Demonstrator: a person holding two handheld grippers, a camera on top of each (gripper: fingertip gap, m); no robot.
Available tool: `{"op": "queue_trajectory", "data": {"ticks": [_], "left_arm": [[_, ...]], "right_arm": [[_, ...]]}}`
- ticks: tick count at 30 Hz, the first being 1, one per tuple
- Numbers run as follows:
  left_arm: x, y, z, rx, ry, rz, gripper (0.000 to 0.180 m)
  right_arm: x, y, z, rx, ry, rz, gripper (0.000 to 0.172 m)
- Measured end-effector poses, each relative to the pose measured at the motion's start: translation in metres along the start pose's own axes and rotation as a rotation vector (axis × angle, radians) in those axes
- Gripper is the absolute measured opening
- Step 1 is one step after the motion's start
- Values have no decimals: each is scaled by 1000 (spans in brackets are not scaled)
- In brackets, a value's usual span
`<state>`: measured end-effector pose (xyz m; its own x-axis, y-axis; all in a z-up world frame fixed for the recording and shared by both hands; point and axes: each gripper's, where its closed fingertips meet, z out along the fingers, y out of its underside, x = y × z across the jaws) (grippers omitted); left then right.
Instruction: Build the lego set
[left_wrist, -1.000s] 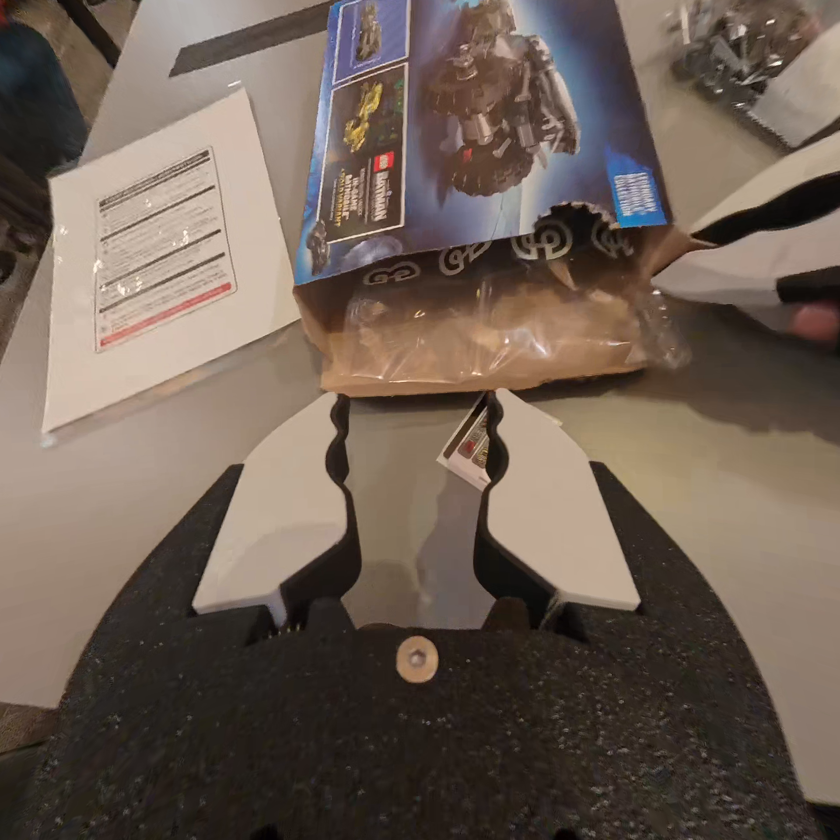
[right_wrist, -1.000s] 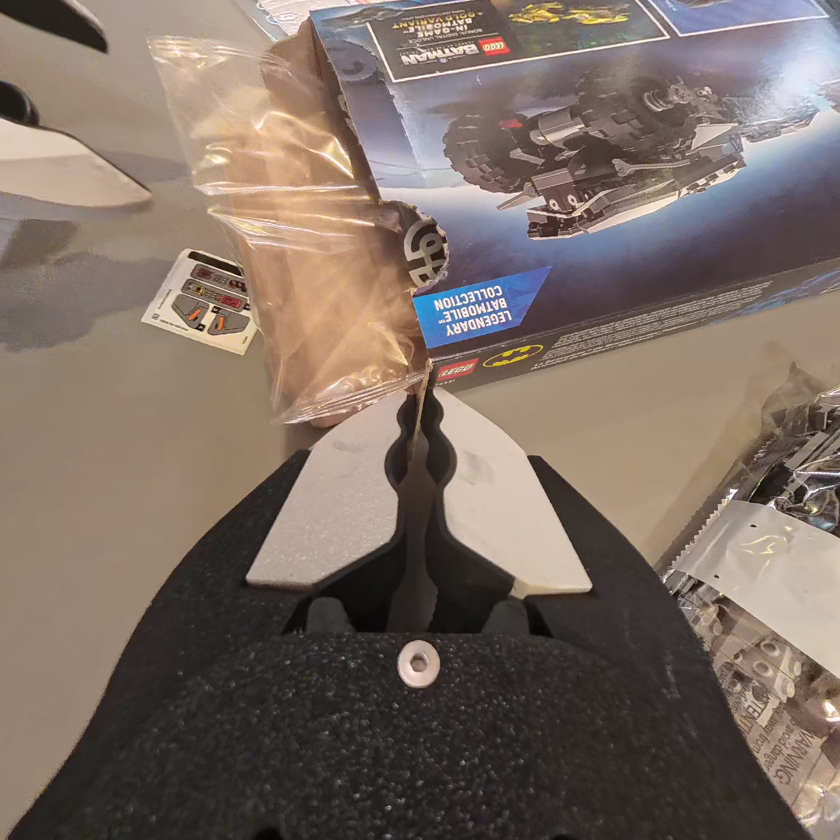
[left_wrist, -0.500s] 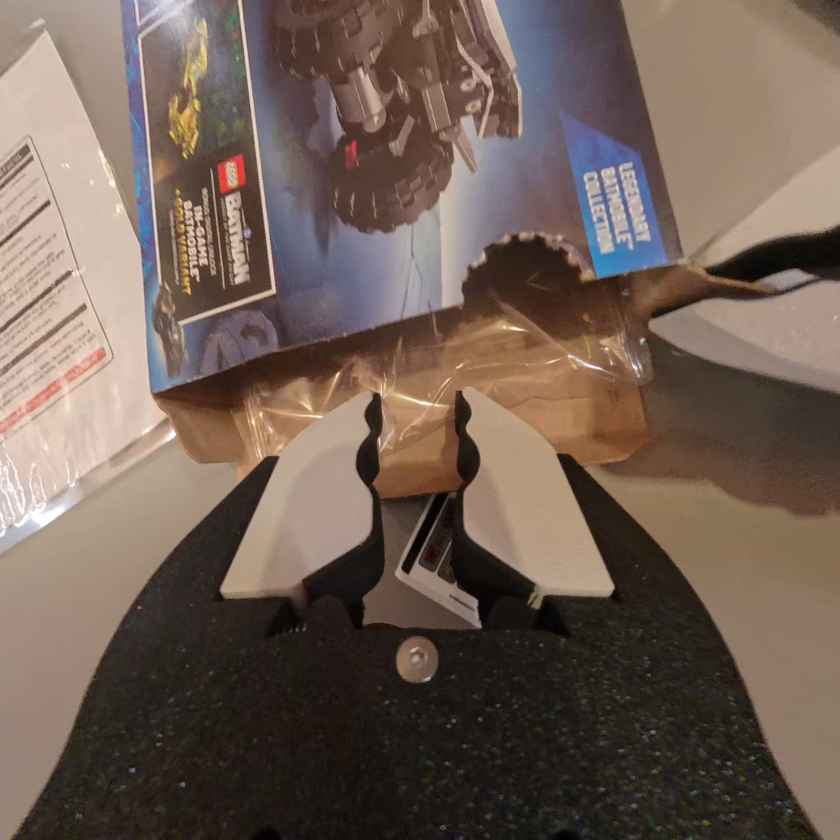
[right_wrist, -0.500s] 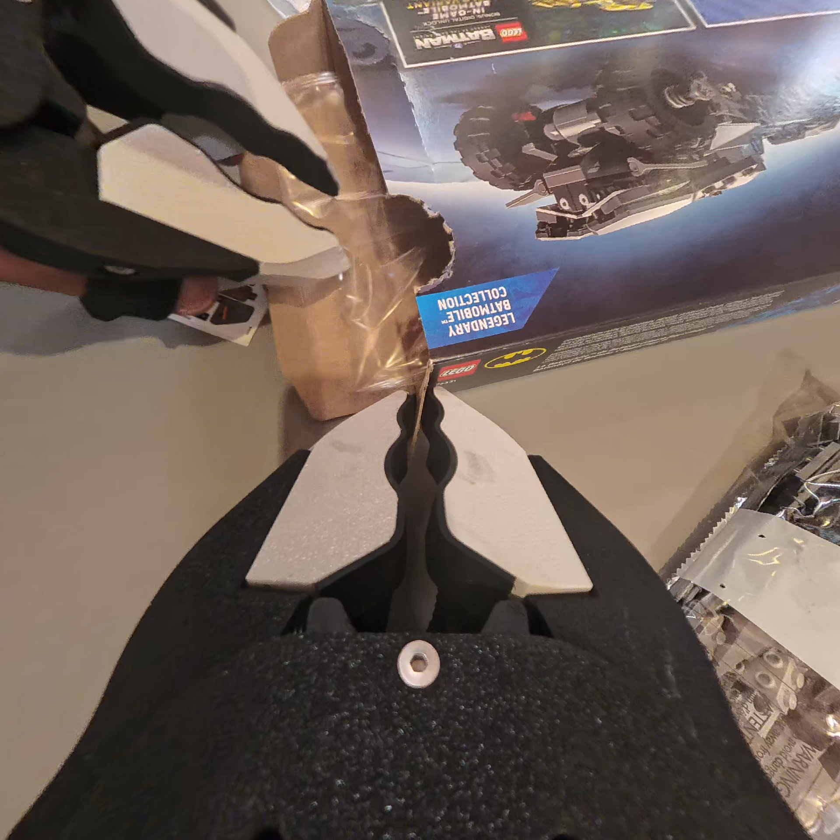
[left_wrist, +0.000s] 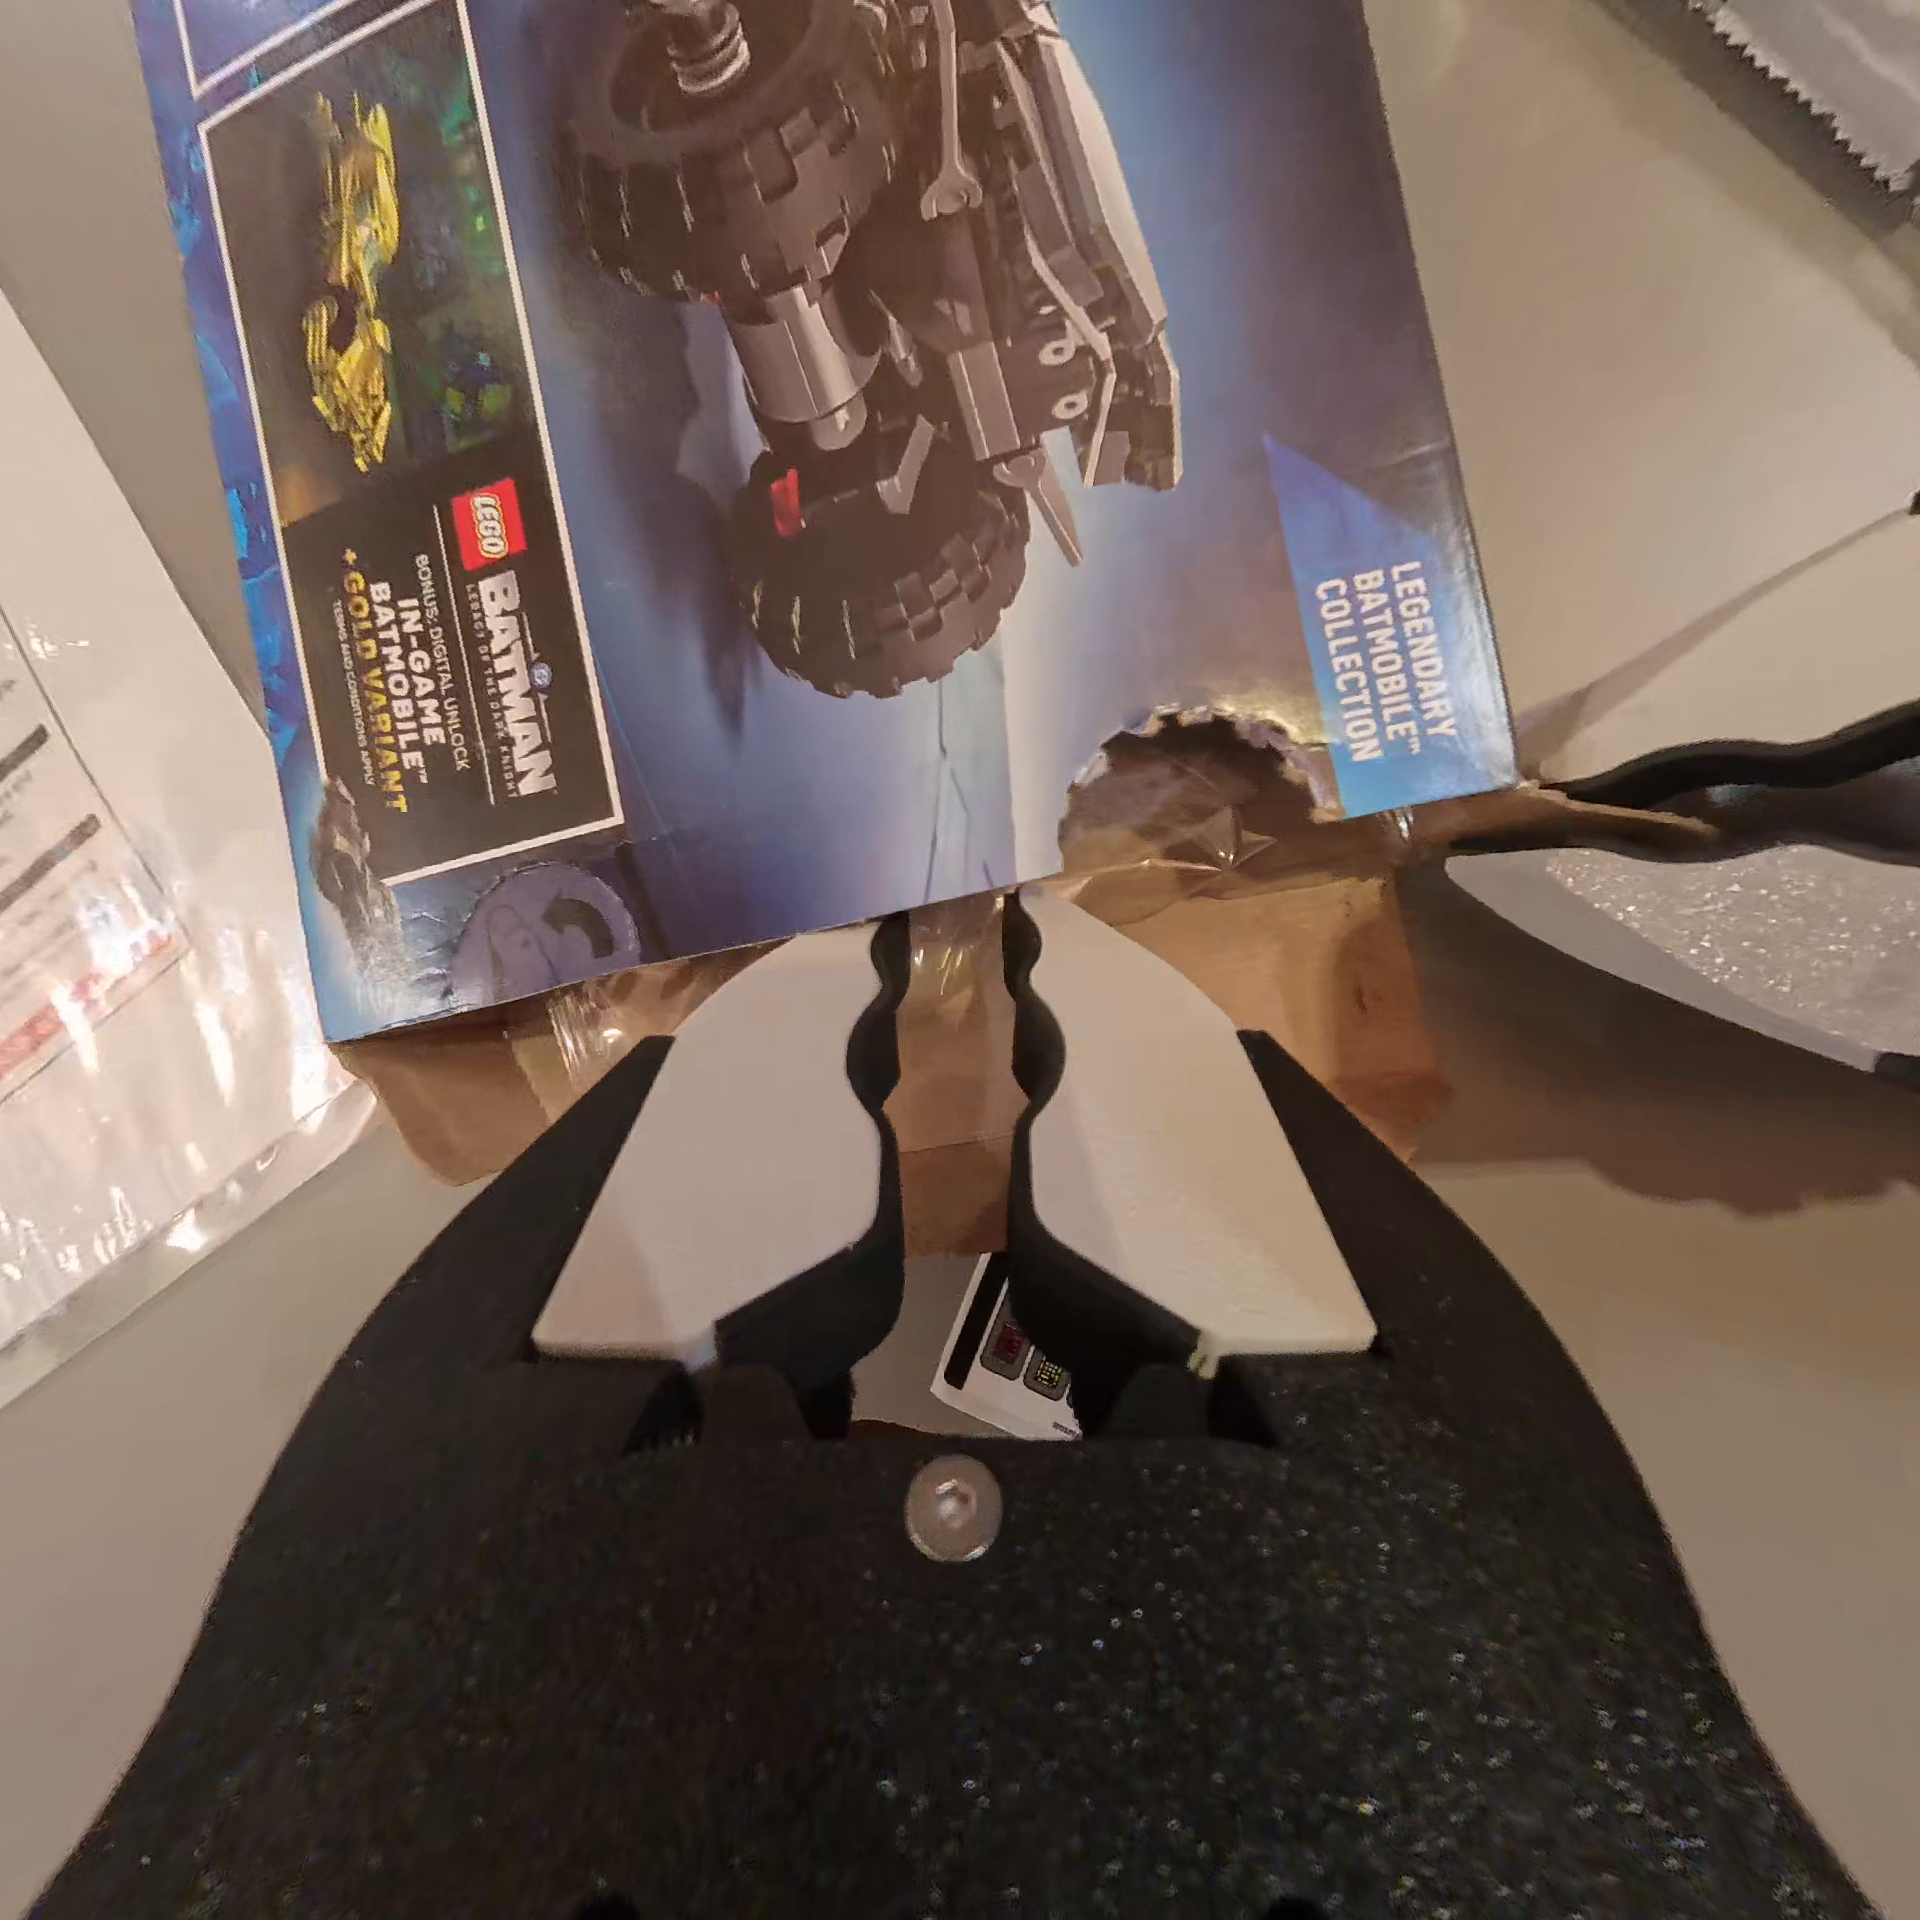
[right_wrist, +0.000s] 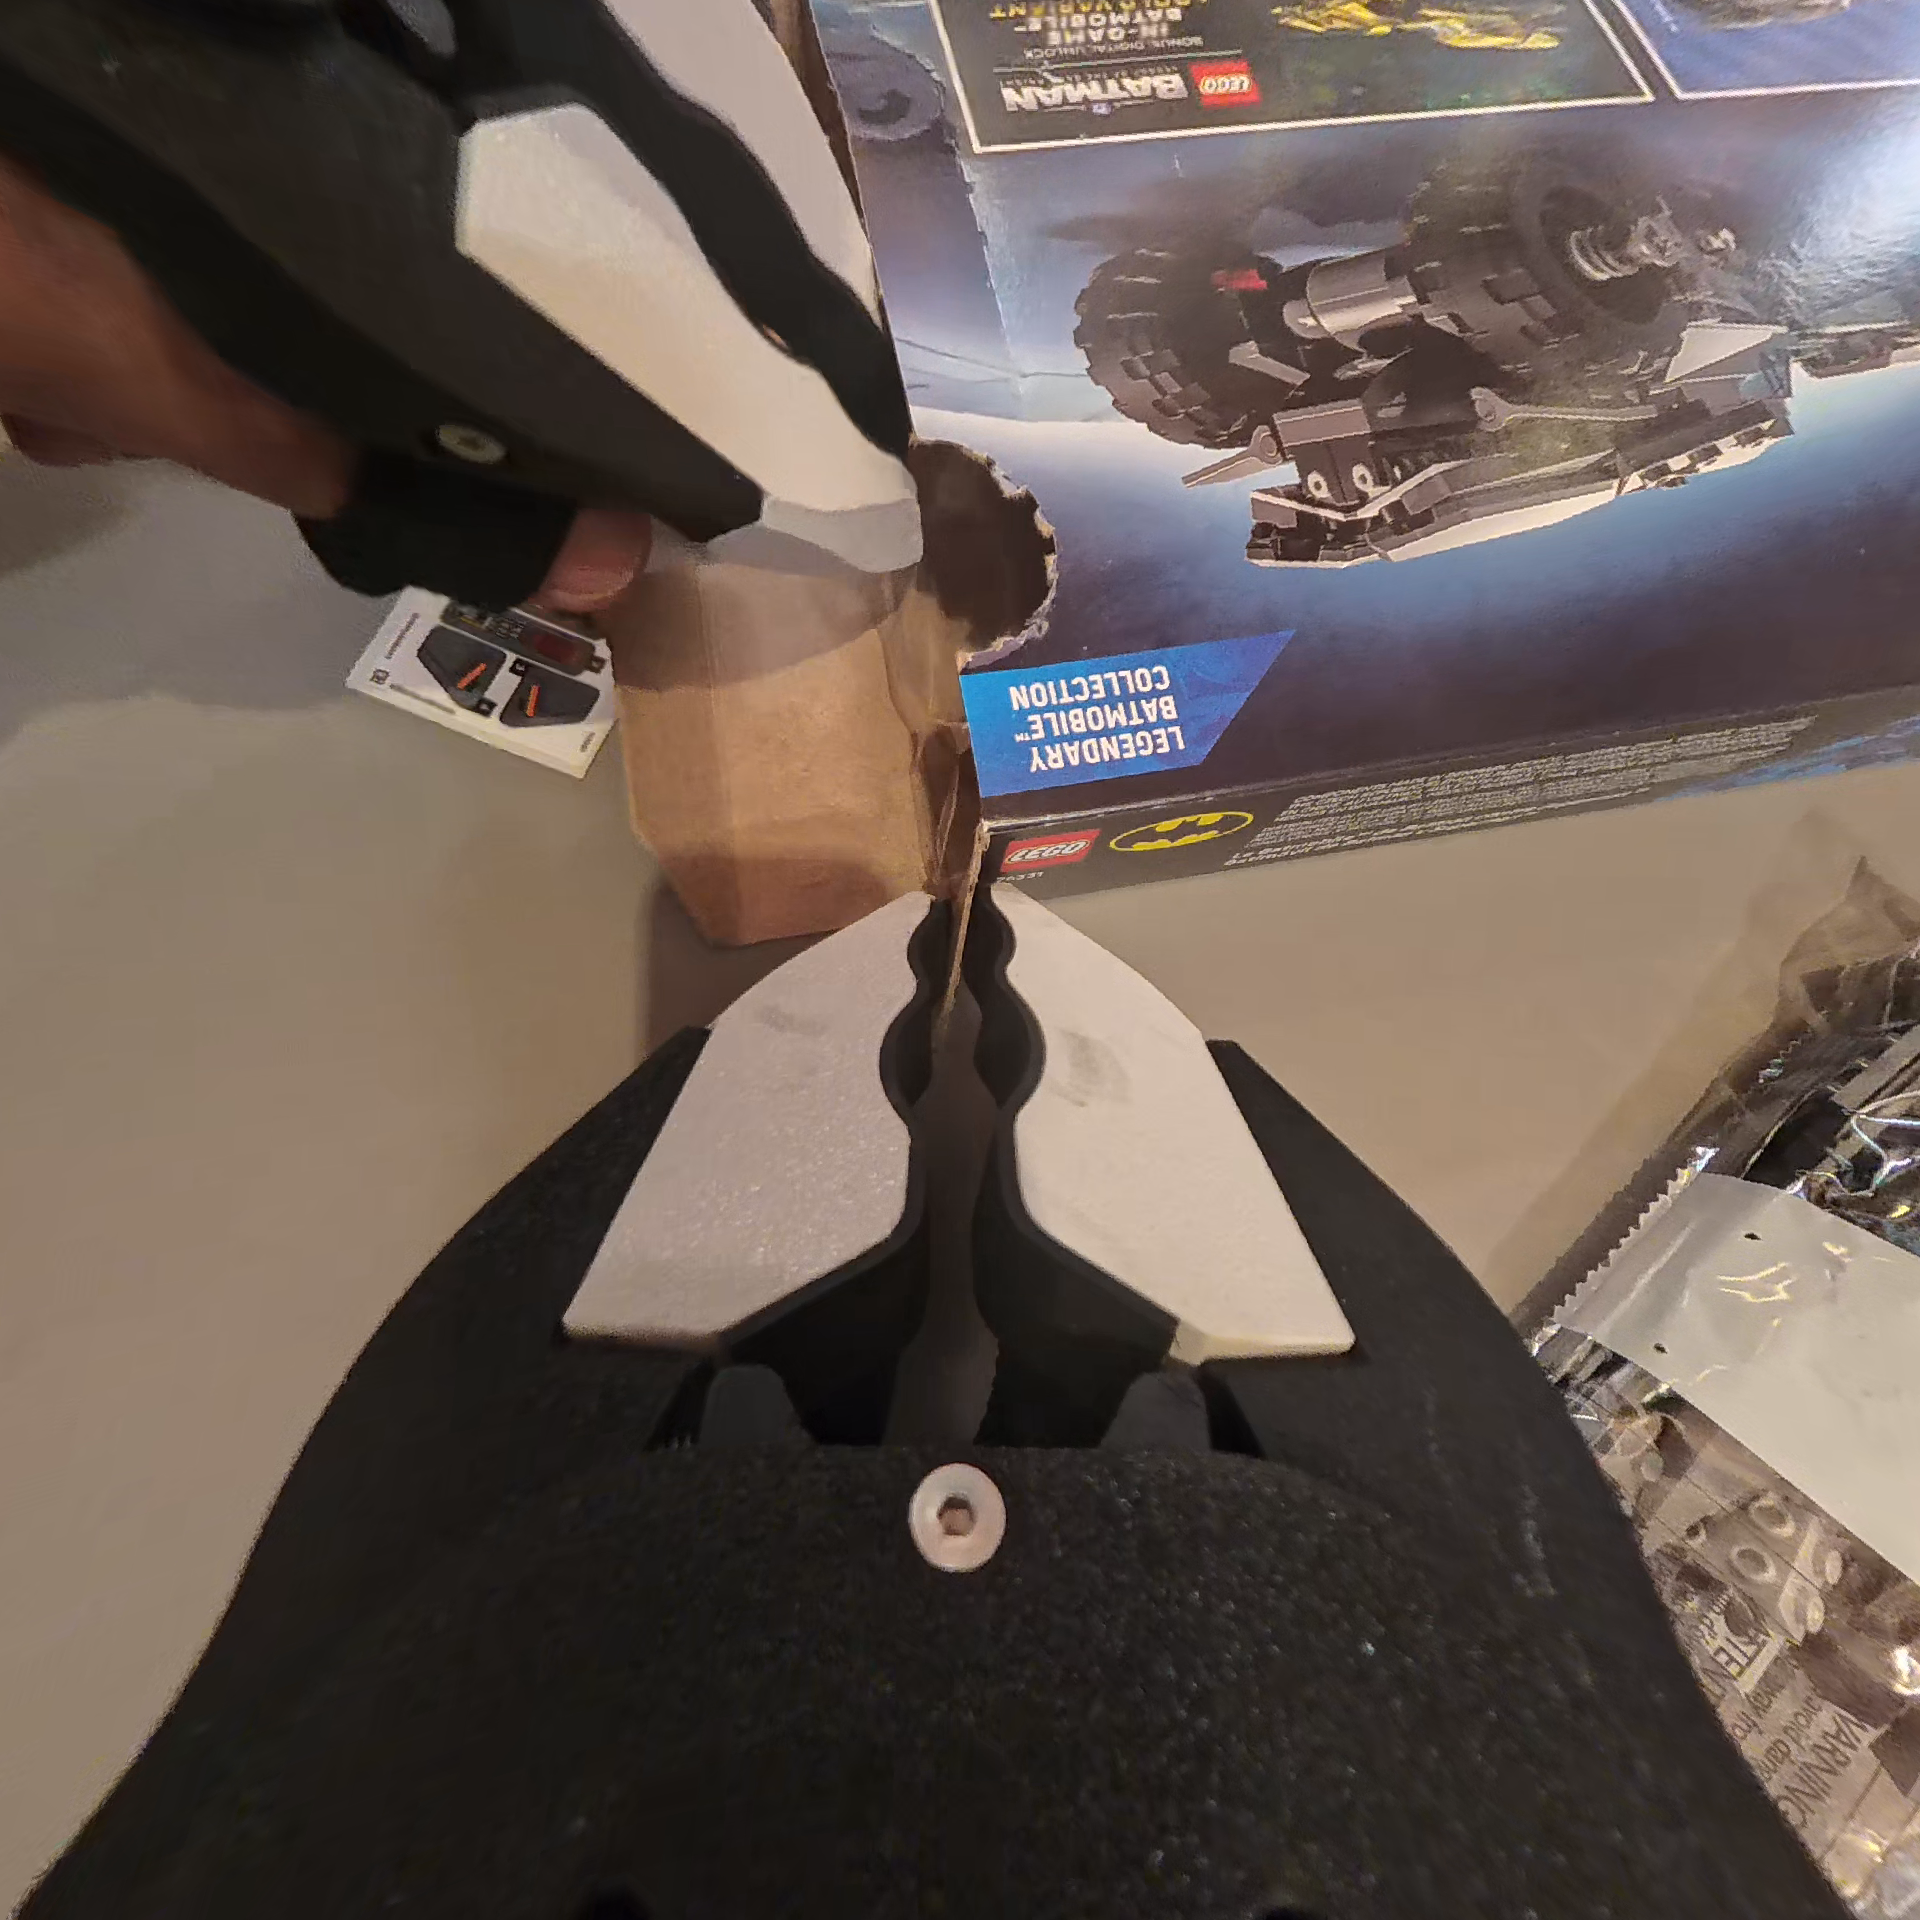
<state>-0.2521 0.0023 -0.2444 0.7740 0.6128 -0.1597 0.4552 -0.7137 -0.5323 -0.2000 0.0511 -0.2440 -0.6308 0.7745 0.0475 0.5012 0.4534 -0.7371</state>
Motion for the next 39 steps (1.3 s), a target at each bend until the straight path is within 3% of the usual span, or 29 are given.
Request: {"op": "queue_trajectory", "data": {"ticks": [10,13,18,25,29,33,37,39], "left_arm": [[-8,-14,7,145,-80,-41,12],[-6,-12,7,160,-68,-19,21],[-10,2,-17,172,-80,62,48],[-18,36,-51,238,-91,70,53],[-16,56,-59,235,-49,27,52],[-9,59,-64,299,-7,-11,51],[-4,61,-67,340,10,-9,51],[-4,61,-69,366,21,-18,50]], "right_arm": [[-1,0,1,-1,0,-16,3],[-1,0,1,0,-3,-13,3],[0,-1,-1,15,6,-21,6],[-6,-12,-18,118,82,-140,17],[-38,-29,-34,240,36,-299,17],[-58,-26,-10,127,17,-389,27],[-47,-14,18,-38,133,-508,27],[-40,-10,25,-104,180,-571,6]]}}
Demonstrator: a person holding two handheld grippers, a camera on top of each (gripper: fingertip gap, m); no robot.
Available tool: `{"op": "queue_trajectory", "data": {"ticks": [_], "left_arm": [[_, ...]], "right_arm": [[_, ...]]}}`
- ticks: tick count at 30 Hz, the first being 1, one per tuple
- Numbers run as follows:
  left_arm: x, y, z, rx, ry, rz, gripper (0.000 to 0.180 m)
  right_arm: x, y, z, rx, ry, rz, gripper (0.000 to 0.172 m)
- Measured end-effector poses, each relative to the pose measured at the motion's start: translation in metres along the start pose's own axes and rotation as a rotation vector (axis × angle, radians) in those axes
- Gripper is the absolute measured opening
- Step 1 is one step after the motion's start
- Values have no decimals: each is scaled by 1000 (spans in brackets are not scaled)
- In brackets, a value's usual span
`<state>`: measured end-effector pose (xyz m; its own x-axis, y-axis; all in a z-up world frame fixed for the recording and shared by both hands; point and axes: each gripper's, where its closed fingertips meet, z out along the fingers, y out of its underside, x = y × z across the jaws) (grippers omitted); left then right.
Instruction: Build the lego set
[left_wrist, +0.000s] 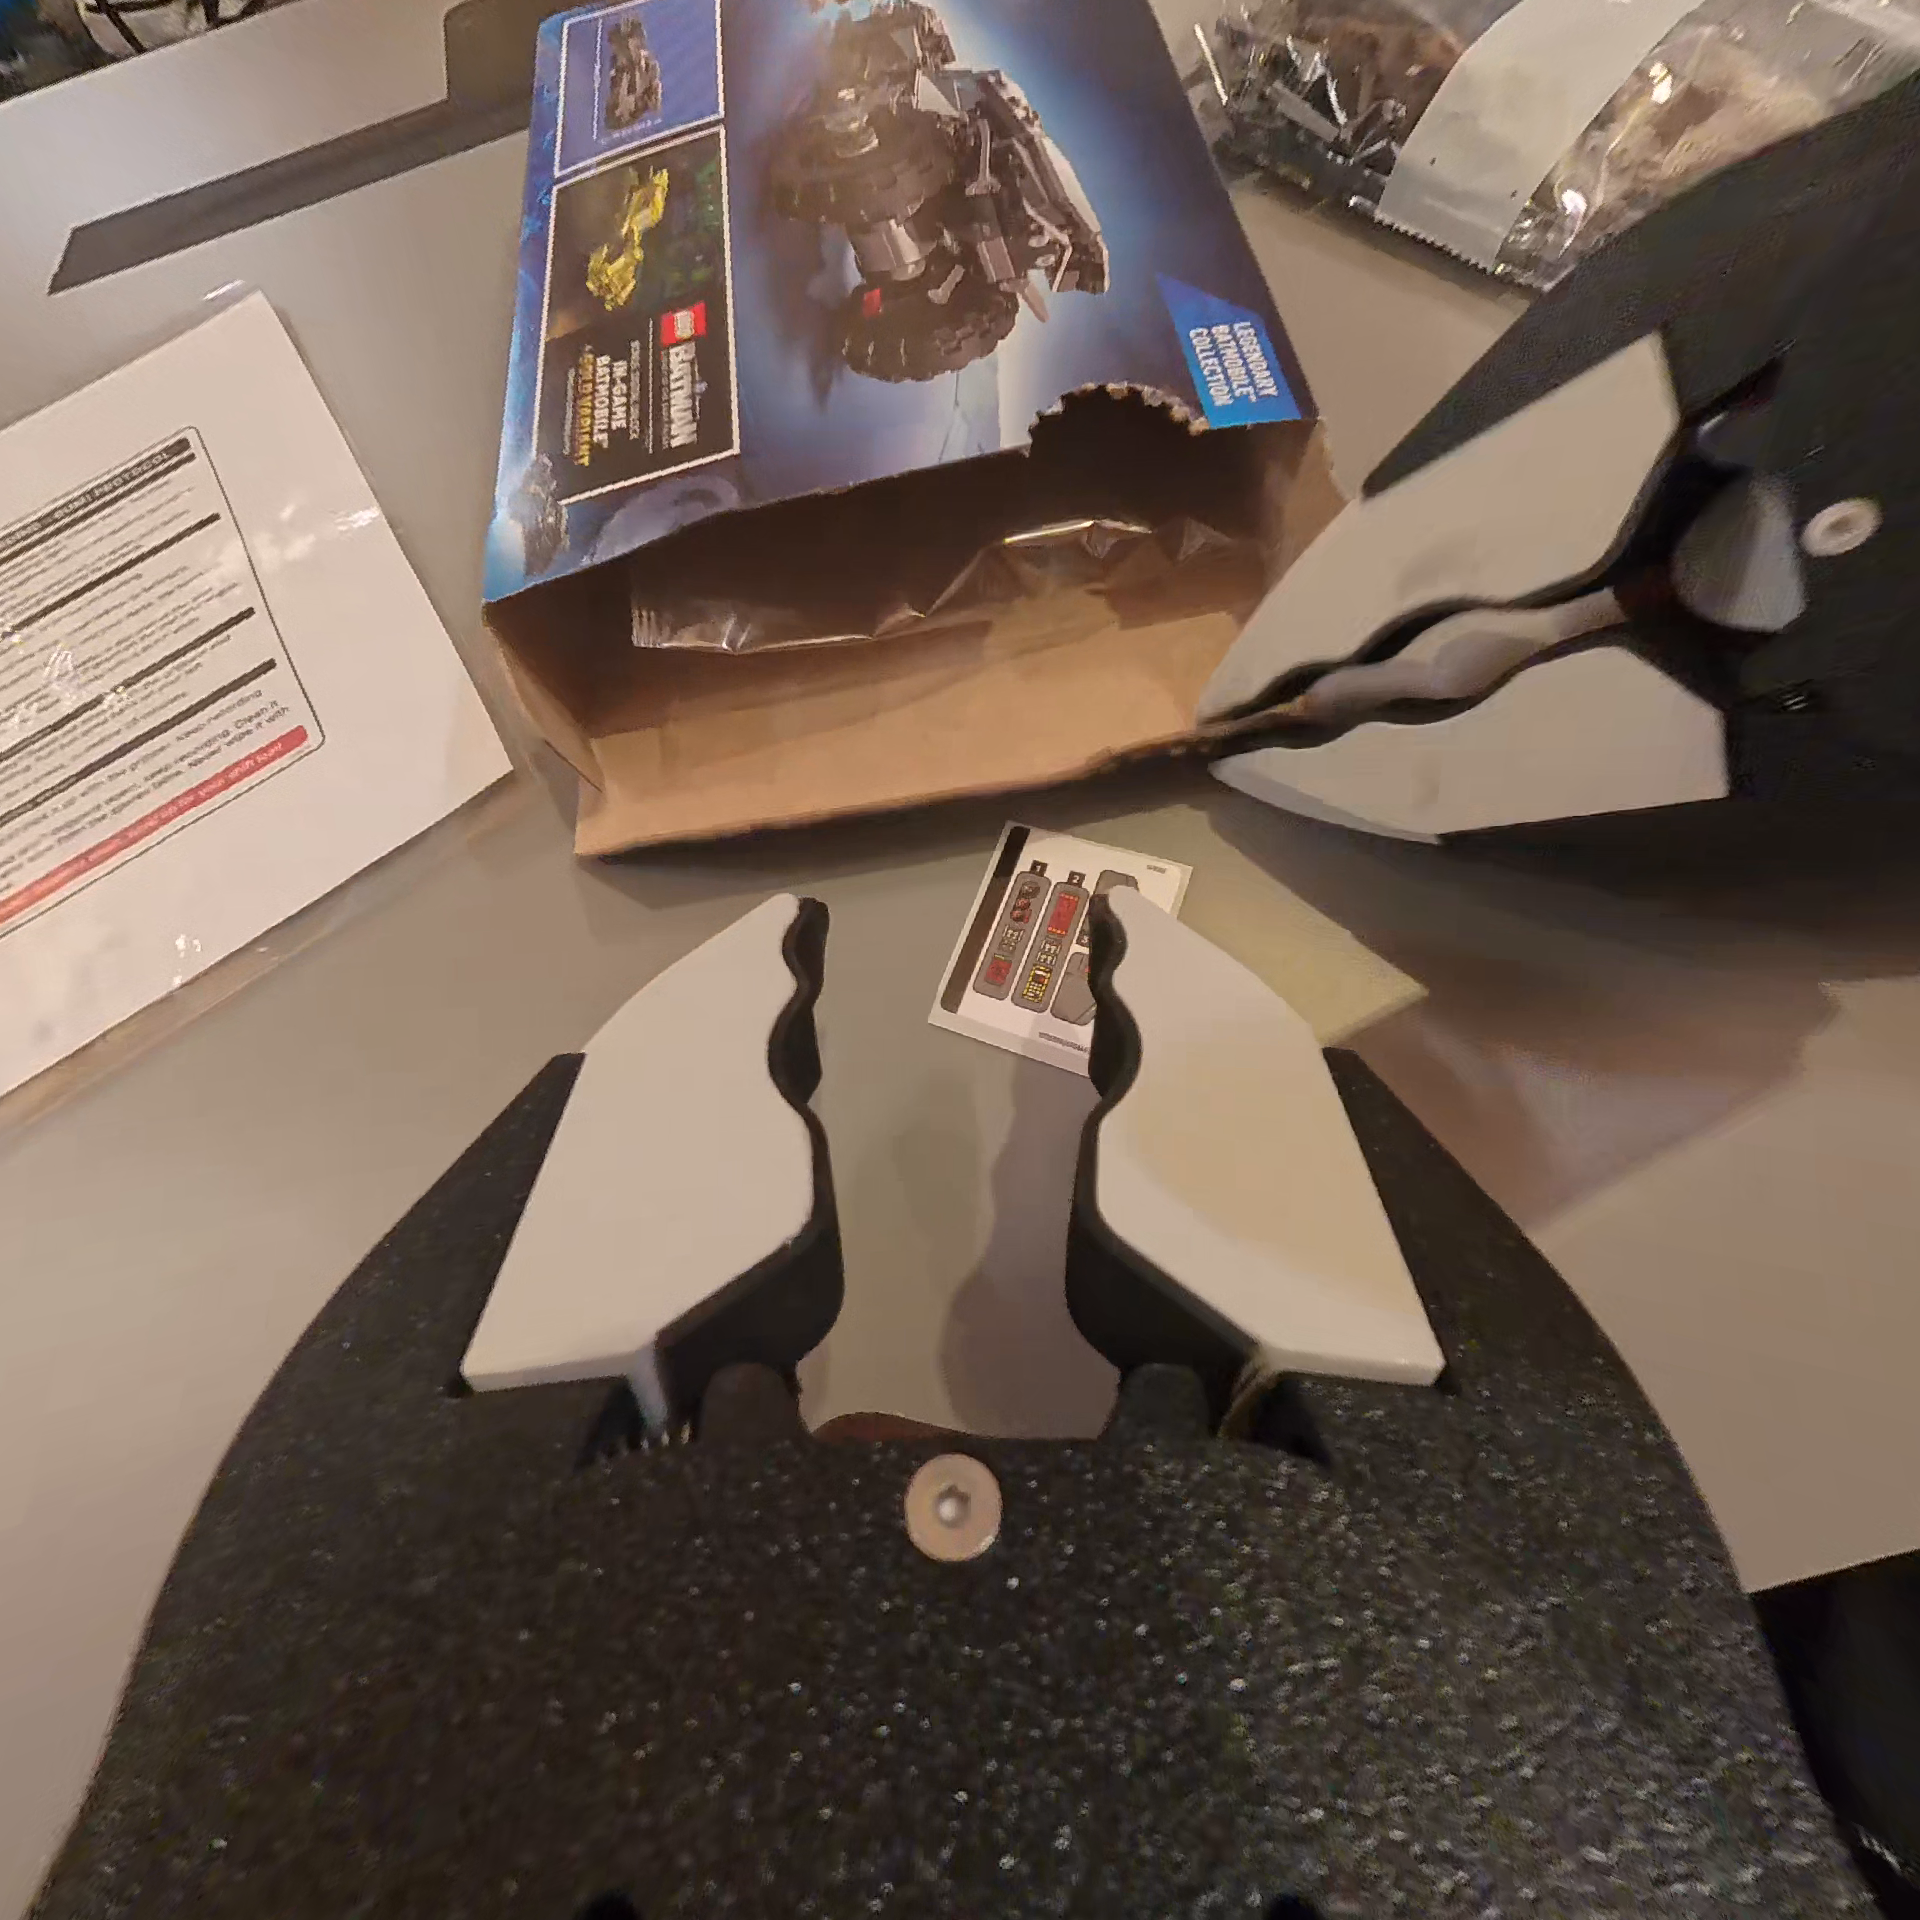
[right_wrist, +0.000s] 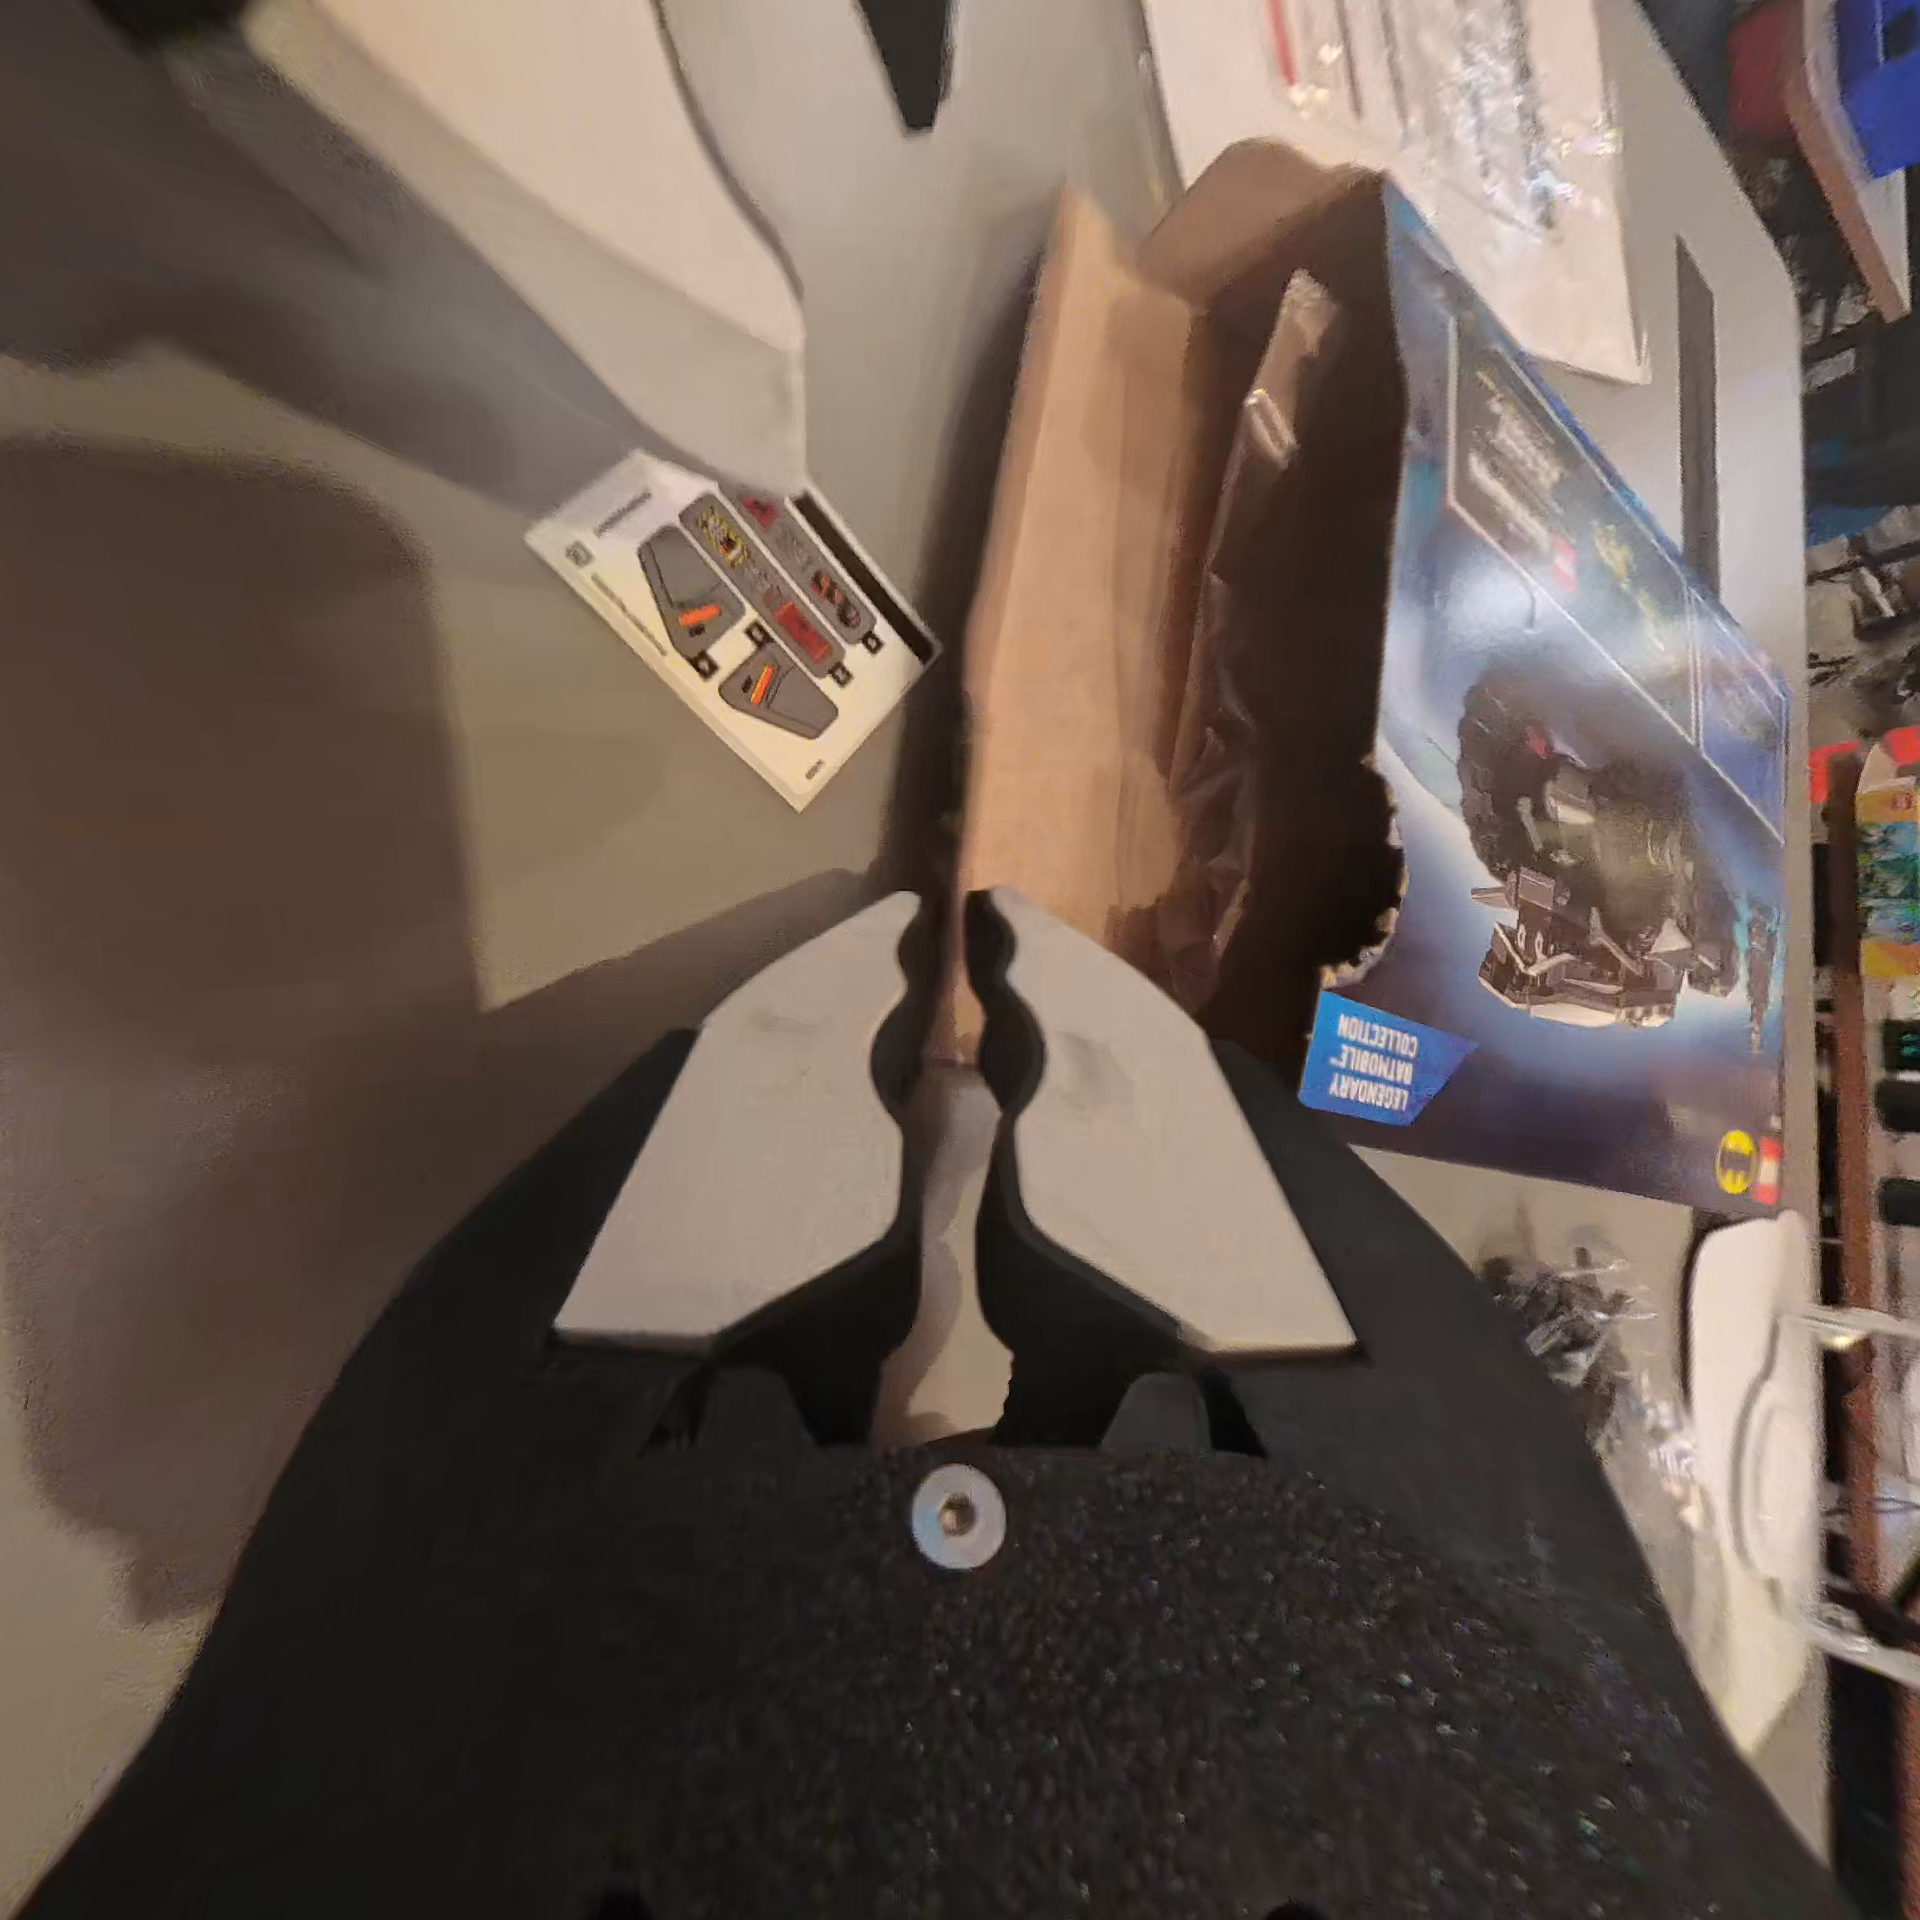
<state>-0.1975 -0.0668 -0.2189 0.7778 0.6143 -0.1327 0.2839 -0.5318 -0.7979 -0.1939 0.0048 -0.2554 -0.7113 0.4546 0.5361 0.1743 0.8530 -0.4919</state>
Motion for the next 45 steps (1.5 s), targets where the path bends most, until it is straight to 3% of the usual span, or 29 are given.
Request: {"op": "queue_trajectory", "data": {"ticks": [5,9,12,15,20,24,31,38,42,45], "left_arm": [[-5,-9,-6,74,16,-36,46],[-14,-28,-13,140,7,-53,46],[-19,-41,-13,189,10,-62,46],[-17,-47,-3,200,48,-70,46],[-14,-35,13,134,86,-56,49],[-9,-17,15,71,121,-36,51],[-4,-10,3,102,141,-42,52],[-6,-3,6,77,129,-7,55],[-6,2,5,72,143,5,56],[-8,5,5,69,154,-2,56]], "right_arm": [[35,-22,-18,54,-21,86,2],[119,-62,-72,227,68,218,2],[188,-74,-109,295,197,282,3],[215,-77,-119,314,183,320,2],[191,-64,-104,240,158,259,3],[141,-50,-91,246,38,272,3],[57,-7,-45,140,-71,256,3],[19,28,-19,5,-82,194,3],[11,24,-25,19,-82,168,15],[-4,3,-33,95,-146,111,29]]}}
